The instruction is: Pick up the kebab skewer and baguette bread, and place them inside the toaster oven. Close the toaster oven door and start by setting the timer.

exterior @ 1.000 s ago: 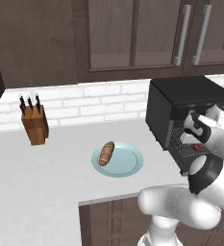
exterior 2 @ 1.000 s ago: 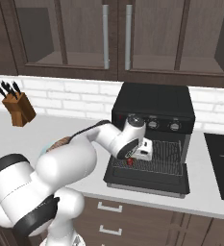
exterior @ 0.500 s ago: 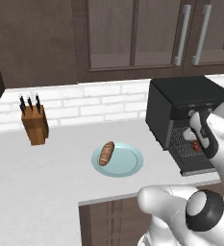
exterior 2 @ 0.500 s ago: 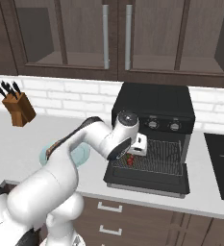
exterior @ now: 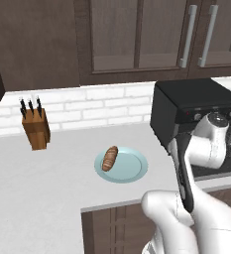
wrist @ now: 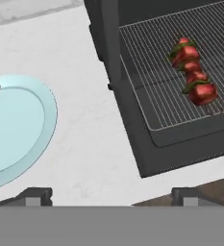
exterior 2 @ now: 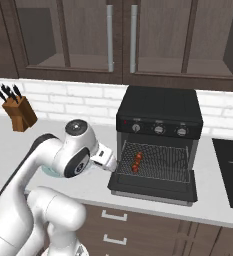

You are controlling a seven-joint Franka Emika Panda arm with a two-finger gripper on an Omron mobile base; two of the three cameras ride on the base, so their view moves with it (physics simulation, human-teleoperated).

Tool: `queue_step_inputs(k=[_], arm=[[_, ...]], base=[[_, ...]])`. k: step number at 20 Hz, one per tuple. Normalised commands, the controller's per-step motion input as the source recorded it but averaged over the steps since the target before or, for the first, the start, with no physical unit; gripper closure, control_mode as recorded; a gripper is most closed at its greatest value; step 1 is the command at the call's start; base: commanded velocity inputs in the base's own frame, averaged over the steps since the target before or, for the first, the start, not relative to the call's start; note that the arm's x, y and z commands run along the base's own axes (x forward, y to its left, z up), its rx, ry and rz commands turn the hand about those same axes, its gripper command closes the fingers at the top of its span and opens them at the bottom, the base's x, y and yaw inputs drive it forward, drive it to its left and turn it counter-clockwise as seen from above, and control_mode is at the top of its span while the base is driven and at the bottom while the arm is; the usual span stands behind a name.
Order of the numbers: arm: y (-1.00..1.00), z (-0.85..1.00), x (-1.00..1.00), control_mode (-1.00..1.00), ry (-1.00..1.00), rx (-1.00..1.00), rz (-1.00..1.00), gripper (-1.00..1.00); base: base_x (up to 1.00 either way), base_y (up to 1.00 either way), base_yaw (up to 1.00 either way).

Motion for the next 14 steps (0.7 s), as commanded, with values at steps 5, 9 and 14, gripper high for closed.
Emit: queue_step_inputs(k=[5, 9, 14], arm=[[1.0, 0.02, 0.03, -1.0, 0.0, 0.0, -0.05, -1.0], [1.0, 0.05, 0.17, -1.0, 0.0, 0.0, 0.0, -1.0], [1.0, 0.0, 0.13, -1.0, 0.02, 0.0, 0.0, -1.0]], base=[[0.0, 0.0, 0.0], [0.0, 0.0, 0.0], [0.0, 0.0, 0.0]])
